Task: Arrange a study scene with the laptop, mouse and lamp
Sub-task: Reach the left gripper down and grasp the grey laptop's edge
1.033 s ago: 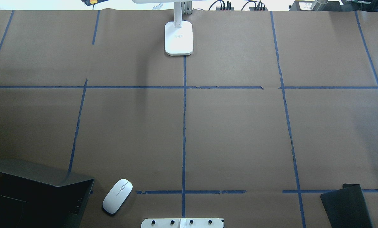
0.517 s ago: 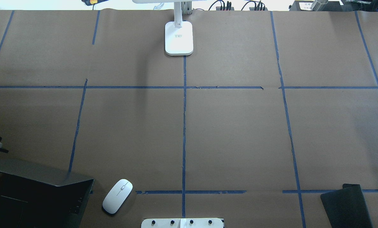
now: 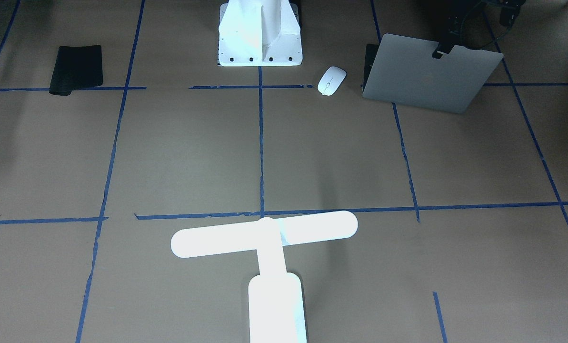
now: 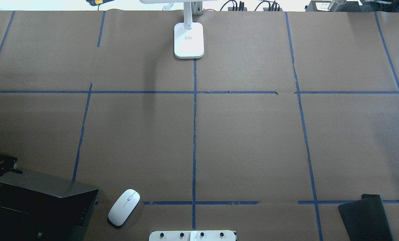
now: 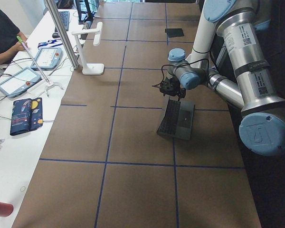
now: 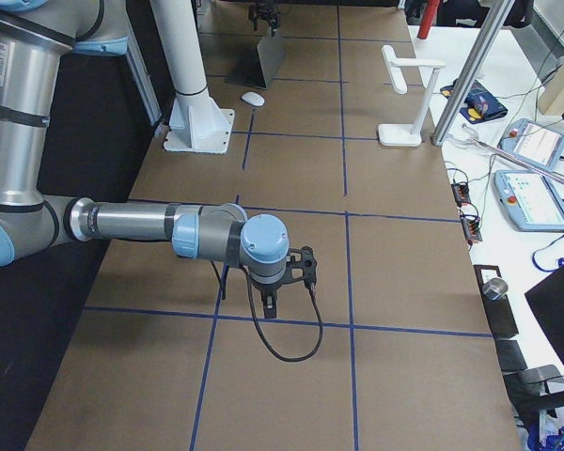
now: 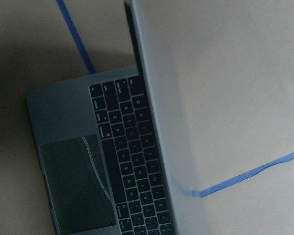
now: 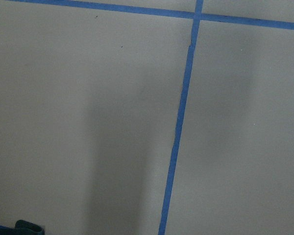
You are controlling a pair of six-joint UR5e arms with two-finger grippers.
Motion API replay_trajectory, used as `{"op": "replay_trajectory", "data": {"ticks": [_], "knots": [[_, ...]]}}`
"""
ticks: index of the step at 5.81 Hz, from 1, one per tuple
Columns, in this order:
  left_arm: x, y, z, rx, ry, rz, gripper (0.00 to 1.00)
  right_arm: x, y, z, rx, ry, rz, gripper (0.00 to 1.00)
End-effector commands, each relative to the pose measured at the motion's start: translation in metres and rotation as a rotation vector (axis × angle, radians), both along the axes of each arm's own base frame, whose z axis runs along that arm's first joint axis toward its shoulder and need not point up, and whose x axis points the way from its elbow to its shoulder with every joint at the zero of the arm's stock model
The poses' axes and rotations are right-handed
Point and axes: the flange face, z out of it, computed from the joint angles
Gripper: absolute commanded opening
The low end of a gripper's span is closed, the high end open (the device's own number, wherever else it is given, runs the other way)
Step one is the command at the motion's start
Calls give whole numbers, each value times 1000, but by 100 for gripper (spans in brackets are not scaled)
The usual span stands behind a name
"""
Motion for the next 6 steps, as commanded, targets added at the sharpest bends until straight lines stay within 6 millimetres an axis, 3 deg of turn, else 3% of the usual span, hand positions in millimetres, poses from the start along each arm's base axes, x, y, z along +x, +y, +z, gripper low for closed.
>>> {"op": "replay_trajectory", "data": {"ticks": [1,3,5,6], "knots": [[6,3,-2,4,-3,-2,6,0,0,1,-1,0,0,100],[3,-6,-21,29,38,-29,0,0,1,3,-6,-2,0,100],[-27,-48,-34,81,68,-166,0,0,1,4,-9,-7,0,100],[-29,-80,-47,134,88,-215,0,-1,2,7,-15,-13,0,100]]}}
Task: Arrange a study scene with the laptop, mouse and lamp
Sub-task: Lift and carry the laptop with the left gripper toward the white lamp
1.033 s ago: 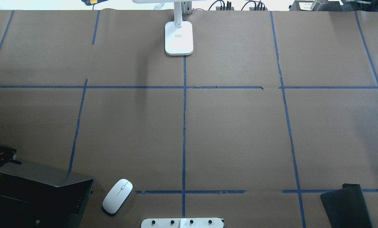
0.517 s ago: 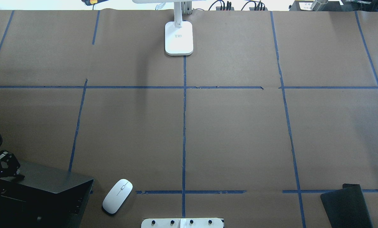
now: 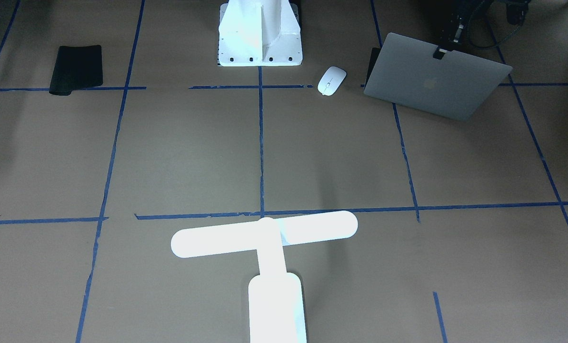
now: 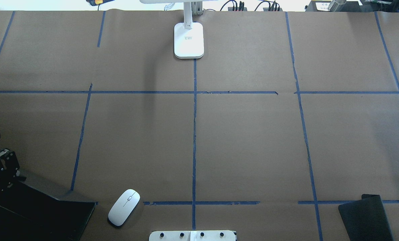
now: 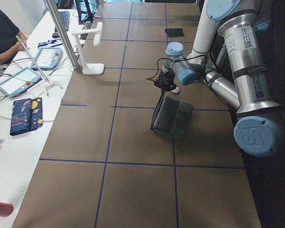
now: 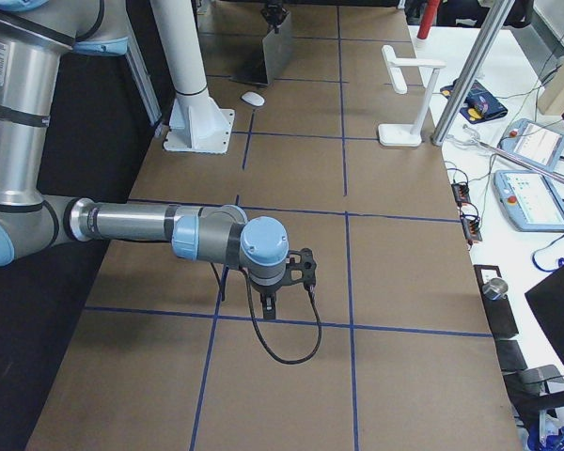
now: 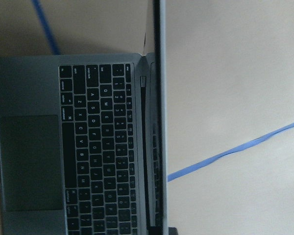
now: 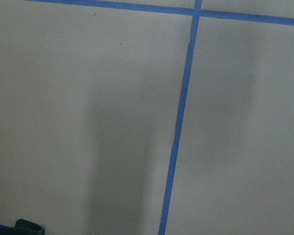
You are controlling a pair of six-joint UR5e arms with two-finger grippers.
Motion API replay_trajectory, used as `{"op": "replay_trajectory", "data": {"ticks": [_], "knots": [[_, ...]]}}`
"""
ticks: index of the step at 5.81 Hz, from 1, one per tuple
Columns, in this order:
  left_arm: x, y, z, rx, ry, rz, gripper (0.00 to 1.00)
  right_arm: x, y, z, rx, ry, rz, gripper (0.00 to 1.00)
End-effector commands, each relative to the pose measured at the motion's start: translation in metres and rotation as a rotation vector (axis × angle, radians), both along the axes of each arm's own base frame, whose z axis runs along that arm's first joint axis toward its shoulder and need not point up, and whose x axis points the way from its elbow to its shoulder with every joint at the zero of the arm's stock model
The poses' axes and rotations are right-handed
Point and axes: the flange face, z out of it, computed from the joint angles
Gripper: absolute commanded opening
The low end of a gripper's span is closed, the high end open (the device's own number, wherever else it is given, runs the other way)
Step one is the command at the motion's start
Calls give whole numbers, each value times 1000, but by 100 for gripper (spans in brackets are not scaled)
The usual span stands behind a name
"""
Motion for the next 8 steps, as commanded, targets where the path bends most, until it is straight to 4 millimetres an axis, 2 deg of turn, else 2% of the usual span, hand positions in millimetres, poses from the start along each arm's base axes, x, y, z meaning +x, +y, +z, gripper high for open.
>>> {"op": "replay_trajectory", "data": {"ticks": [1,3,4,7,8], "knots": [[23,-74,-33,67,1,-99,0,-1,1,4,-9,-12,0,100],[94,-152,-84,98,25,-139,0,-1,1,5,-10,-13,1,100],[124,-183,-115,43,64,-214,0,-1,1,5,-10,-14,1,100],[187,-237,-188,-149,151,-442,0,-1,0,7,-15,-14,1,100],[199,-239,-199,-195,157,-471,0,-1,1,9,-18,-14,1,100]]}}
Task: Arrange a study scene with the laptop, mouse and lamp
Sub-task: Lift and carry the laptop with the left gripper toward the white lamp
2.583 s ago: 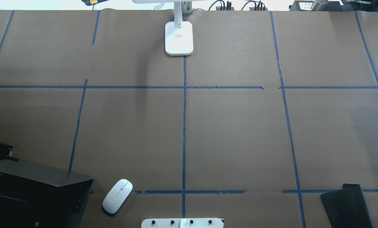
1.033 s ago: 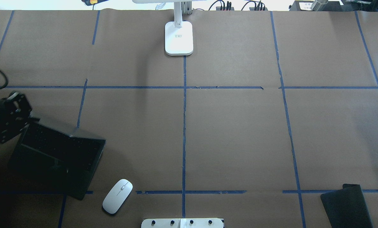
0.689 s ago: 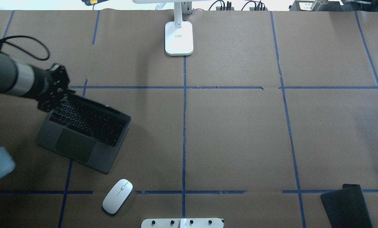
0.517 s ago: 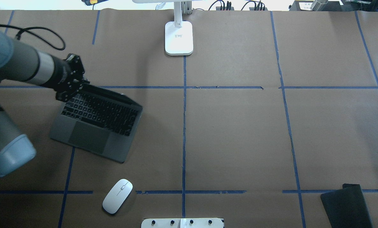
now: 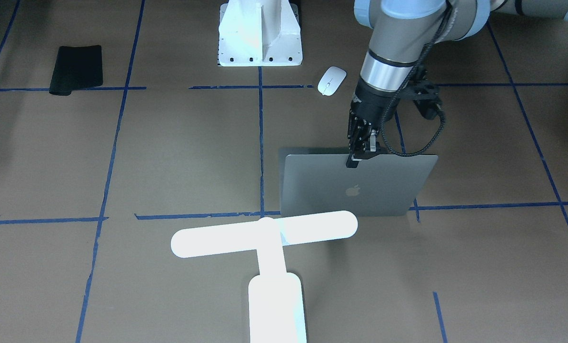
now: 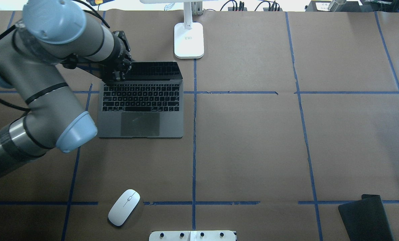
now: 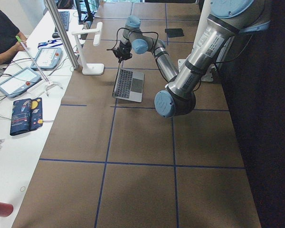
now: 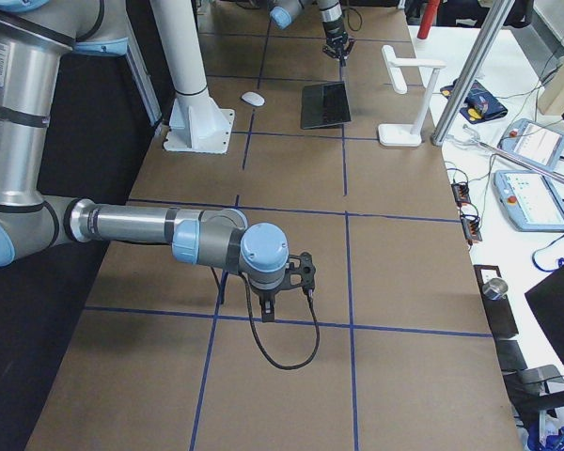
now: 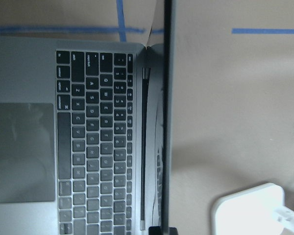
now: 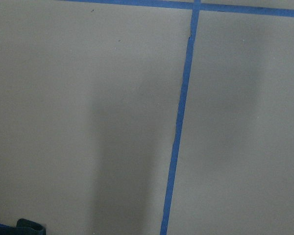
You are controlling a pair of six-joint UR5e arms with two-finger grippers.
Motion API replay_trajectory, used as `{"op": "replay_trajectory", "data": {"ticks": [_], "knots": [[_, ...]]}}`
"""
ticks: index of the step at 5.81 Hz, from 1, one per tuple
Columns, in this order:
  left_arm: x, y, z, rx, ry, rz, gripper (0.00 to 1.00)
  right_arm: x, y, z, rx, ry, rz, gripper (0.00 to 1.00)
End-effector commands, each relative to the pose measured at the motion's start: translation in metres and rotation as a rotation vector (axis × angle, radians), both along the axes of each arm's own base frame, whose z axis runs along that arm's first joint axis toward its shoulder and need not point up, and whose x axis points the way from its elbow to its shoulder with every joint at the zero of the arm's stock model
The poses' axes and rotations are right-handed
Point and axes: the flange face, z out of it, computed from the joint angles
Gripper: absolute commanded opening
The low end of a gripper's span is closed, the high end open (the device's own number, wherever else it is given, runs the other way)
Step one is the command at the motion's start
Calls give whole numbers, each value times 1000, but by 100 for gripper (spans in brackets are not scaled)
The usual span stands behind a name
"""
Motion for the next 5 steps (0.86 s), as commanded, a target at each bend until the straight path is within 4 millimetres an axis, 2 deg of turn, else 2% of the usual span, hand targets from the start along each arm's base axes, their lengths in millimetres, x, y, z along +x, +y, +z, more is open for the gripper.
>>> {"op": "replay_trajectory", "data": {"ticks": [1,2,3,4,5], "knots": [[36,1,-31,-46,6,-50,0,0,0,3,-7,0,0,100],[41,1,-33,-7,-12,-16,0,-1,1,6,-12,-1,-2,100],[62,9,-43,67,-49,72,0,-1,1,7,-13,-1,-2,100],[72,3,-35,61,-71,81,0,0,2,9,-18,-1,-1,100],[72,3,-39,75,-72,89,3,-1,1,10,-19,-3,-2,100]]}}
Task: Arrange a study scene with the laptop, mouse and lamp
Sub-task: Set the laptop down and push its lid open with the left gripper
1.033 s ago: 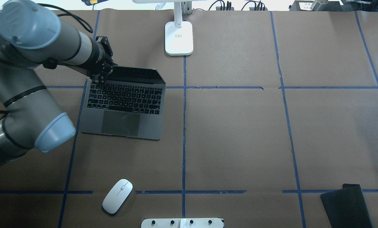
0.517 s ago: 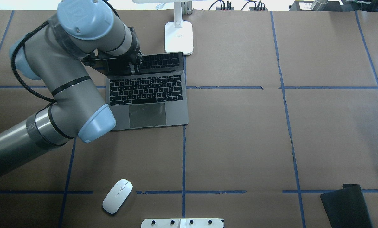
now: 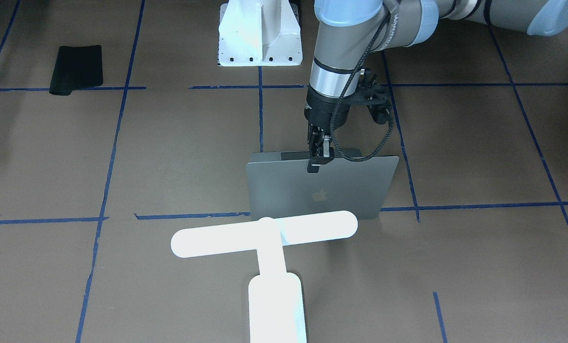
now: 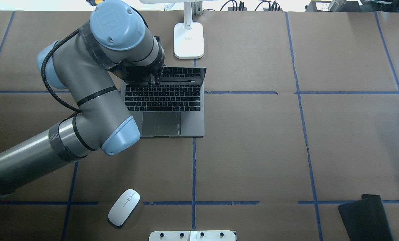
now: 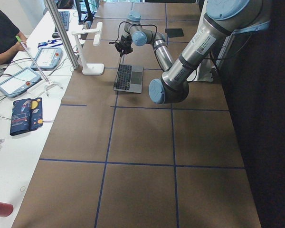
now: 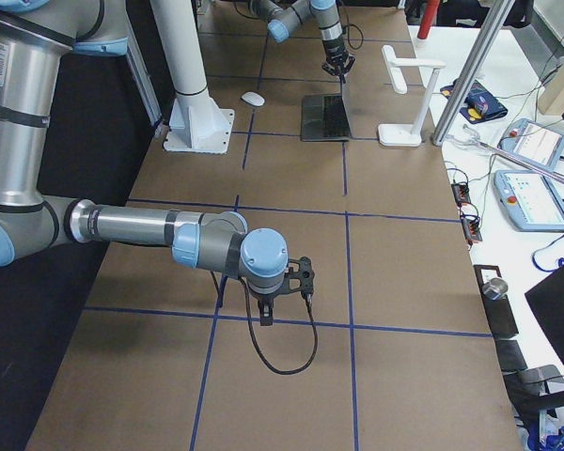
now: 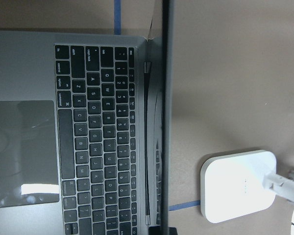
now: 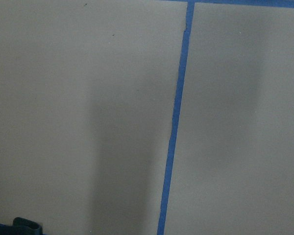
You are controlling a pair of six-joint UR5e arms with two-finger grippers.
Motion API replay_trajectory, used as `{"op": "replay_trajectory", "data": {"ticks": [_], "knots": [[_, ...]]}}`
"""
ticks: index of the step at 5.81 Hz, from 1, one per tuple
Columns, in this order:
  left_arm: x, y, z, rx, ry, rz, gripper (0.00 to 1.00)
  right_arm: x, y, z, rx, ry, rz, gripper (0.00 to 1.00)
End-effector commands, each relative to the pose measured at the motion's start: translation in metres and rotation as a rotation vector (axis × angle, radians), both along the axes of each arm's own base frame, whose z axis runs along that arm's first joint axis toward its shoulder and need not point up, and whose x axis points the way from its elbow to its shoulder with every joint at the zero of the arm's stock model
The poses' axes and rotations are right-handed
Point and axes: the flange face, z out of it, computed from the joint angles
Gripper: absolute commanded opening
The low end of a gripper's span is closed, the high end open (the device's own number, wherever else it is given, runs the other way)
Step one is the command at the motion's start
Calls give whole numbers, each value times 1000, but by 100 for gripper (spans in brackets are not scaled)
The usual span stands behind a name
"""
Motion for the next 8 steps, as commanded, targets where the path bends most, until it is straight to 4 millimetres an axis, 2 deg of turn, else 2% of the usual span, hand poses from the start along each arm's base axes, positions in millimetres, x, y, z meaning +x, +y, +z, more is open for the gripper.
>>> {"op": "replay_trajectory", "data": {"ticks": [1,2,3,4,5,6,7,8], "knots": [[6,-3,4,9,-14,12,8,0,0,1,-2,0,-1,100],[2,-9,5,39,-31,25,48,0,0,1,-3,0,0,100],[-10,-29,9,99,-65,44,61,0,0,3,-5,0,-1,100],[-20,-59,2,152,-46,20,85,-1,1,5,-11,-5,0,100],[-20,-62,-1,172,-49,35,100,-1,0,4,-10,-8,0,100],[-27,-59,-4,163,-30,64,100,-5,-2,2,-8,-8,-7,100],[-45,-36,6,182,1,153,100,-14,-7,-9,-4,-60,-8,100],[-86,14,30,222,32,172,100,-40,-14,-45,-60,-92,26,100]]}}
